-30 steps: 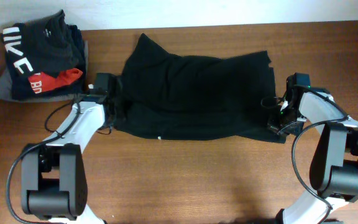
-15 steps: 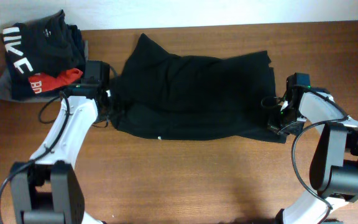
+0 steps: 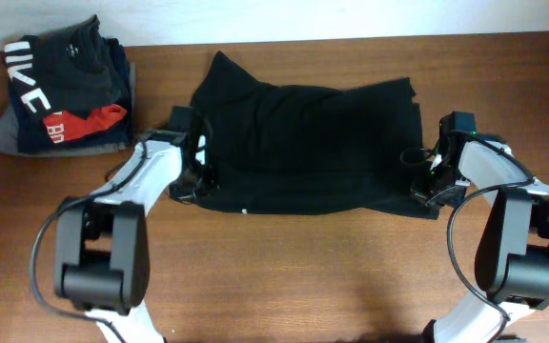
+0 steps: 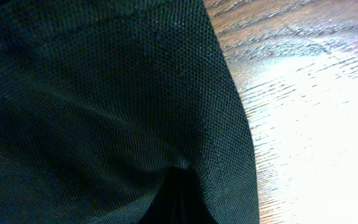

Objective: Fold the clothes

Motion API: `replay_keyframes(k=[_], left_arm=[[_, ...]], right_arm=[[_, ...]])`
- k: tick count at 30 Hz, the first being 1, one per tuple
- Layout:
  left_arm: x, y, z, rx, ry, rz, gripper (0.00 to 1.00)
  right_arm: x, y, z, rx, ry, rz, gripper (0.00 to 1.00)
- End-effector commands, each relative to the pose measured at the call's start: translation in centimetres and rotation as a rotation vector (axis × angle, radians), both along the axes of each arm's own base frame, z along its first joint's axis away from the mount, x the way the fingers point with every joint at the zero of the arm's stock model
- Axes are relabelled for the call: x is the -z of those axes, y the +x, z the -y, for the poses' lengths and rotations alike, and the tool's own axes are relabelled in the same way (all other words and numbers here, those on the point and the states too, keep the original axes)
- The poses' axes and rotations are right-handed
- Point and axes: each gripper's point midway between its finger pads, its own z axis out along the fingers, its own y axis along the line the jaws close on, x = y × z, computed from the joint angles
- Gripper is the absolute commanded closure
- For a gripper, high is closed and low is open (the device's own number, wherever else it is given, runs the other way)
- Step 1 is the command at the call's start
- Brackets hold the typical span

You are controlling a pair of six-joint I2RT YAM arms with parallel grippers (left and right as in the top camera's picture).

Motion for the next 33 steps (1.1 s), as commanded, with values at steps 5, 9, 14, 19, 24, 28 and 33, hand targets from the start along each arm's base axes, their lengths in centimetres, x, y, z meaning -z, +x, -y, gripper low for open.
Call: replay_keyframes(k=[5, 9, 14, 19, 24, 28, 33], left_arm=[[2.5, -0.4, -0.2, 0.017, 0.016, -0.042, 1.00], [3.5, -0.5, -1.5, 0.009, 0.083, -0.053, 0.99], [5.2, -0.8, -4.2, -0.024, 0.171, -0.090, 0.99], [7.6, -1.5, -6.7, -0.087, 0.177, -0.155, 0.99], [7.6, -1.2, -9.6, -0.163, 0.186, -0.160, 1.00], [7.1, -0.5, -11.2, -0.171, 0.185, -0.148, 1.00], [6.6, 0.2, -11.7, -0.183, 0.184, -0.138, 1.00]], right_arm=[[1.5, -1.0, 0.5, -0.003, -0.021, -0.052, 0.96], [1.5, -1.1, 0.5, -0.003, -0.021, -0.058, 0.96], [1.5, -1.3, 1.3, -0.004, -0.073, -0.071, 0.96], [1.5, -1.6, 1.5, -0.035, -0.068, -0.079, 0.96], [1.5, -1.2, 1.6, -0.090, -0.071, -0.067, 0.96], [1.5, -1.0, 1.6, -0.111, -0.072, -0.059, 0.96], [1.4, -1.0, 1.6, -0.110, -0.072, -0.058, 0.96]])
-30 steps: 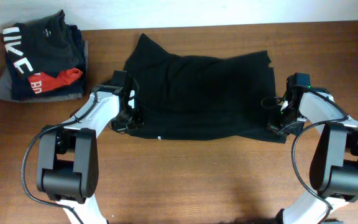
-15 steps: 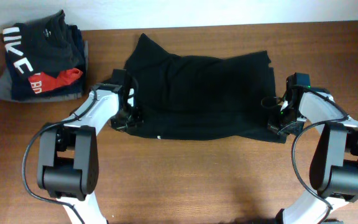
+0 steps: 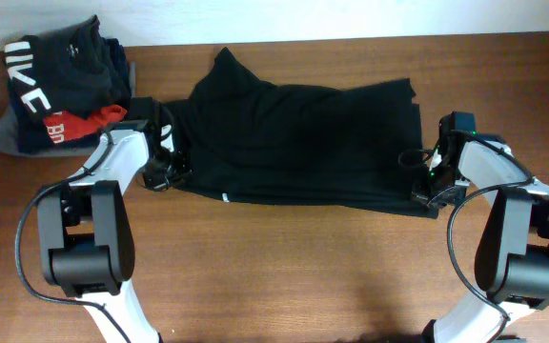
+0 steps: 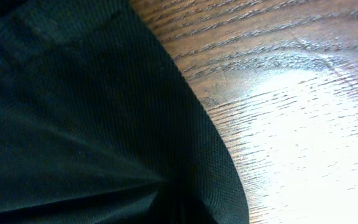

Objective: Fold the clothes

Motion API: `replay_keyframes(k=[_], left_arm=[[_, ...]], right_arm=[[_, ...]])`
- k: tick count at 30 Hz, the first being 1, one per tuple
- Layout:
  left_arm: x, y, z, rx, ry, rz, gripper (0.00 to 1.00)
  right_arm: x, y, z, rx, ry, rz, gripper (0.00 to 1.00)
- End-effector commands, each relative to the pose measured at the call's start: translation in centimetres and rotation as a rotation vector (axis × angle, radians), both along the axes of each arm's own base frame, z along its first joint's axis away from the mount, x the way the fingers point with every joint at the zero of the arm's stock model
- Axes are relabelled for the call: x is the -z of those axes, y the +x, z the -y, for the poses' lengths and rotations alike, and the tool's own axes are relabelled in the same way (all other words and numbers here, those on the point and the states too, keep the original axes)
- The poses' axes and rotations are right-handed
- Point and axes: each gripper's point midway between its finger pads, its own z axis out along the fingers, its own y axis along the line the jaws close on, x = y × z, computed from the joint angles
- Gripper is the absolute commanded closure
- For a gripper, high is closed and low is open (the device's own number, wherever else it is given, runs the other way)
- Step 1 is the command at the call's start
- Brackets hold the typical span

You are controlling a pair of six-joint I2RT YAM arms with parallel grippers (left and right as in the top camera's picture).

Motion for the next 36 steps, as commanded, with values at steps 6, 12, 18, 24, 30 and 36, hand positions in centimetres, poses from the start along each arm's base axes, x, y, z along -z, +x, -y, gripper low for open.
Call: replay_keyframes(k=[6, 12, 18, 24, 30, 36], left_arm=[[3.6, -1.7, -5.7, -0.025, 0.230, -0.145, 1.00], [1.1, 1.3, -5.3, -0.019, 0.233, -0.076, 1.00], [-2.1, 2.9, -5.2, -0.019, 0.234, -0.058, 1.00], [-5.4, 3.8, -4.9, -0.013, 0.234, -0.049, 0.99], [-8.1, 4.1, -3.9, 0.008, 0.228, -0.045, 0.84], [-7.8, 3.3, -1.7, 0.031, 0.126, -0.081, 0.01]], right_arm=[[-0.1, 0.0, 1.4, -0.003, -0.053, -0.048, 0.96], [-1.5, 0.8, 1.5, -0.003, -0.051, -0.045, 0.96], [-1.9, 0.8, 1.5, 0.013, -0.050, -0.050, 0.96], [-2.9, 1.2, 1.3, 0.031, -0.035, -0.050, 0.96], [-4.2, 2.3, -0.5, 0.031, 0.075, -0.017, 0.95], [-4.9, 2.4, -2.9, 0.014, 0.217, -0.005, 0.63]])
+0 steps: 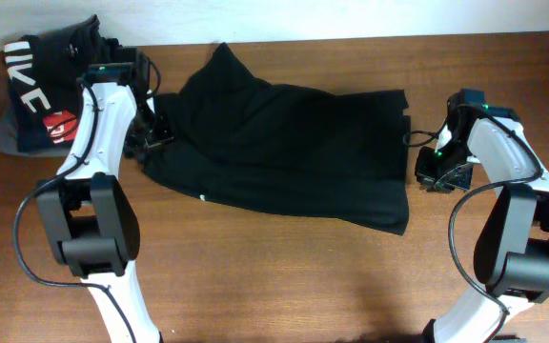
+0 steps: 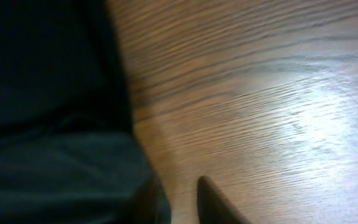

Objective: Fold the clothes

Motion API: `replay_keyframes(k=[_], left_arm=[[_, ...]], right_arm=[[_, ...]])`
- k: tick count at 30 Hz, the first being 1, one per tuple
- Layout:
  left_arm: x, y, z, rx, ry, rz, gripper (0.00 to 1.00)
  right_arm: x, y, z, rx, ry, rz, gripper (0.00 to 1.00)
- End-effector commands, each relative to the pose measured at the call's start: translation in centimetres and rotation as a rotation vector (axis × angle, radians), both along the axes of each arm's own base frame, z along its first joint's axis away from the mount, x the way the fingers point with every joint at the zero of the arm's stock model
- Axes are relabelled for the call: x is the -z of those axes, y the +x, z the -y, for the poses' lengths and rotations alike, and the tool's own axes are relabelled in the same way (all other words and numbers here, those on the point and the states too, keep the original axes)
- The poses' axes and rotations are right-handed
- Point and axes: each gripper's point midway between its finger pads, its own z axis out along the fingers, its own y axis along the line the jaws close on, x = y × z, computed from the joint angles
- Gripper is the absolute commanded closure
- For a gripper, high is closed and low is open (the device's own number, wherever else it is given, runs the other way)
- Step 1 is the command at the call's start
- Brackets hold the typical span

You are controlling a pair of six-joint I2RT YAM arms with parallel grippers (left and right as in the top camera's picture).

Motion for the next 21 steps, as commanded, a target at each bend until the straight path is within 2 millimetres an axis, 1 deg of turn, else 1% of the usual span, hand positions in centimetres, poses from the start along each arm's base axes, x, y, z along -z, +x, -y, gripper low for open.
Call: replay_keyframes(k=[1, 2, 4, 5, 7, 8, 12, 13, 18, 21], left_arm=[[0.4, 0.1, 1.6, 0.014, -0.081, -0.011, 0.01], [0.5, 0.2, 1.7, 0.014, -0.083, -0.010, 0.01], [0.7, 0.4, 1.6, 0.014, -0.082, -0.005, 0.01], [0.9, 0.6, 1.6, 0.014, -0.082, -0.003, 0.01], [1.2, 0.9, 1.6, 0.021, -0.083, 0.007, 0.02], [1.4, 1.1, 1.6, 0.023, -0.082, 0.010, 0.05], [2.4, 1.3, 1.9, 0.038, -0.094, 0.001, 0.31], [2.7, 1.3, 1.9, 0.038, -0.097, -0.007, 0.34], [4.4, 1.1, 1.9, 0.036, -0.097, -0.042, 0.38], [4.7, 1.4, 1.9, 0.037, -0.096, -0.035, 0.39]], right_arm=[[-0.7, 0.6, -2.0, -0.022, 0.133, 0.030, 0.52], [-0.8, 0.6, -2.4, -0.035, 0.158, 0.033, 0.42], [-1.0, 0.4, -2.8, -0.051, 0.181, 0.031, 0.34], [-1.0, 0.3, -2.8, -0.058, 0.182, 0.029, 0.33], [-1.0, 0.1, -2.9, -0.078, 0.184, 0.027, 0.33], [-1.0, 0.1, -2.9, -0.083, 0.183, 0.026, 0.33], [-1.0, 0.1, -2.8, -0.083, 0.180, 0.025, 0.32], [-0.9, 0.1, -2.8, -0.083, 0.179, 0.027, 0.32], [-0.9, 0.3, -2.8, -0.084, 0.178, 0.034, 0.33], [-0.9, 0.3, -2.8, -0.084, 0.178, 0.035, 0.32]])
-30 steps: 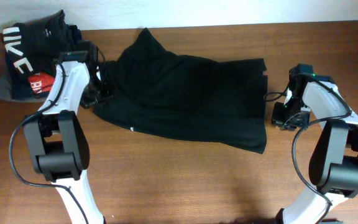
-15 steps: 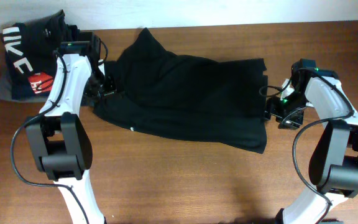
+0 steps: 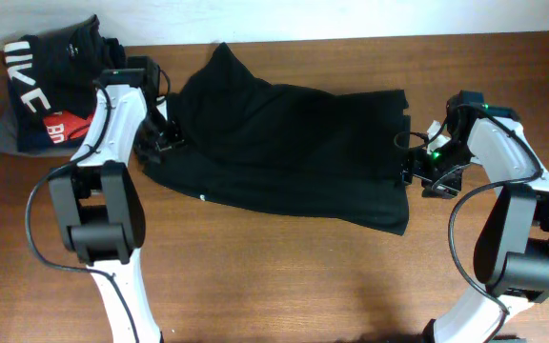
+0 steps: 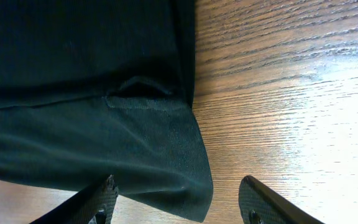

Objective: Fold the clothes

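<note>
A black garment (image 3: 294, 143) lies spread across the middle of the wooden table (image 3: 284, 276), its lower edge slanting down to the right. My left gripper (image 3: 163, 140) sits at the garment's left edge; the overhead view does not show whether its jaws hold cloth. My right gripper (image 3: 416, 173) is at the garment's right edge. In the right wrist view this gripper (image 4: 178, 186) is open wide. One finger (image 4: 101, 194) is over the cloth and the other finger (image 4: 257, 196) is over bare wood, with the garment's hem corner (image 4: 188, 199) between them.
A pile of folded clothes (image 3: 60, 86), dark with white letters and a red patch, sits at the table's back left, close to my left arm. The table's back edge runs along a white wall.
My right gripper was just off the cloth with its fingers close together. Now it is open wide around the garment's right hem corner. The left wrist shifted slightly right. The garment has not moved.
Both grippers were at the garment's lower corners, the right one buried in cloth. Then the left gripper was further left and back, the garment with it. Then the right gripper was off the cloth beside its right edge. Now it stands open over that corner.
</note>
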Motion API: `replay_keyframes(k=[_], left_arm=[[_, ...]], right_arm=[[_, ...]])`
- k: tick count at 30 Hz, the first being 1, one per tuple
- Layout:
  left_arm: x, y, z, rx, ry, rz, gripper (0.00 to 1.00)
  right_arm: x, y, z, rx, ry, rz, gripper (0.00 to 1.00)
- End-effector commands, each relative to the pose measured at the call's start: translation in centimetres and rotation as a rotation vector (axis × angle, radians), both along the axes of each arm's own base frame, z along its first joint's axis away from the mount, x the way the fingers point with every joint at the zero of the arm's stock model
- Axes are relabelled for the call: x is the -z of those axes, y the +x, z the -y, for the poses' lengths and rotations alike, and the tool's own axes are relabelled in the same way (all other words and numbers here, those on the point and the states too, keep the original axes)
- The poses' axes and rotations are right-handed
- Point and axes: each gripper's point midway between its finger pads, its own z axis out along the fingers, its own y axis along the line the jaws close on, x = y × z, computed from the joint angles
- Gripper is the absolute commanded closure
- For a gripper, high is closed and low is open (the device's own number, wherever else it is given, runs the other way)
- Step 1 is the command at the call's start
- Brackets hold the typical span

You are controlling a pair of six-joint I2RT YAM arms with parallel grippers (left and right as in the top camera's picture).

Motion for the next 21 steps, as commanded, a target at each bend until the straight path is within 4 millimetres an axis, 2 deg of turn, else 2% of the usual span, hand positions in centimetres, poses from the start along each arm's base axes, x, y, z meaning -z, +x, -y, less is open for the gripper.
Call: replay_keyframes(k=[1, 4, 7, 15, 18, 21], left_arm=[[0.4, 0.6, 0.2, 0.012, -0.011, 0.011, 0.40], [0.4, 0.9, 0.2, 0.012, -0.010, 0.025, 0.48], [0.4, 1.0, 0.2, 0.013, -0.010, 0.029, 0.59], [0.3, 1.0, 0.2, 0.012, -0.016, 0.030, 0.99], [0.1, 1.0, 0.8, 0.012, -0.048, 0.028, 0.99], [-0.6, 1.3, 2.2, 0.012, -0.130, 0.041, 0.99]], right_arm=[[-0.4, 0.6, 0.1, -0.006, 0.012, 0.023, 0.33], [-0.4, 0.7, 0.1, -0.005, 0.011, 0.026, 0.32], [-0.4, 0.7, 0.1, -0.005, 0.011, 0.026, 0.32], [-0.4, 0.8, 0.1, -0.005, 0.010, 0.030, 0.32], [-0.4, 0.8, 0.1, -0.005, 0.011, 0.030, 0.32], [-0.4, 0.8, 0.1, -0.005, 0.011, 0.030, 0.32]])
